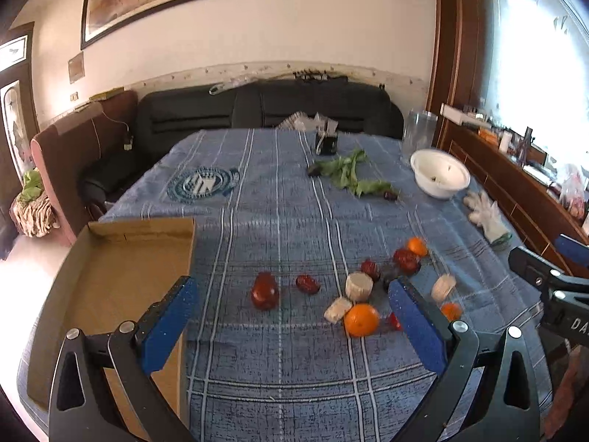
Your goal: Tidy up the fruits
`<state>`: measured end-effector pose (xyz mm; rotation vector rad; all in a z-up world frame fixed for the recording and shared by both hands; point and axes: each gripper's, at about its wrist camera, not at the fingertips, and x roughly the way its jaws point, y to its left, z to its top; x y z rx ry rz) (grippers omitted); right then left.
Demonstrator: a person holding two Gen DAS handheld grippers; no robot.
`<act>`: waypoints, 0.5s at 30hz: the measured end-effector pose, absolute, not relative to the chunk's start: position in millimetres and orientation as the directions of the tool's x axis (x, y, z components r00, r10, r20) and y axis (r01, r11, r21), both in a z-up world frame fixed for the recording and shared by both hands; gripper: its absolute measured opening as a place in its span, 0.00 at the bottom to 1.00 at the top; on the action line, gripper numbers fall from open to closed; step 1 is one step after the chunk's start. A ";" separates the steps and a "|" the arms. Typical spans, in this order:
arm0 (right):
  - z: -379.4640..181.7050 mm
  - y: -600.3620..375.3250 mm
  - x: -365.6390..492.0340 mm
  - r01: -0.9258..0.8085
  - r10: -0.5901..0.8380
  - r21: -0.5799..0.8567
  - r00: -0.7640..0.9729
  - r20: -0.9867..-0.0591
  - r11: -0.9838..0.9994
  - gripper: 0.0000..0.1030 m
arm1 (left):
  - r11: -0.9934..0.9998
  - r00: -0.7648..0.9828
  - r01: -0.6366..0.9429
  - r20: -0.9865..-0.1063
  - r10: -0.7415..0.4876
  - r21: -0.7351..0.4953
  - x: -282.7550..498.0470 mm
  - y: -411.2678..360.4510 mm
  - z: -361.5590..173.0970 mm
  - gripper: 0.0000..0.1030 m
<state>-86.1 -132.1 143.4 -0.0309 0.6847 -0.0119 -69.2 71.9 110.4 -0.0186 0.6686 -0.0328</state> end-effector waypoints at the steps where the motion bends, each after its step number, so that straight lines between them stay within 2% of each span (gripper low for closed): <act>1: 139.9 -132.6 -86.0 0.002 -0.022 -0.032 0.769 -0.638 0.999 1.00 | 0.999 0.776 0.025 -0.630 -0.037 -0.028 -68.2 71.1 104.5 1.00; 15: 97.7 -138.2 -81.2 0.014 -0.014 -0.005 0.704 -0.710 1.000 1.00 | 0.999 0.714 0.022 -0.699 -0.034 -0.025 -64.5 73.1 65.1 1.00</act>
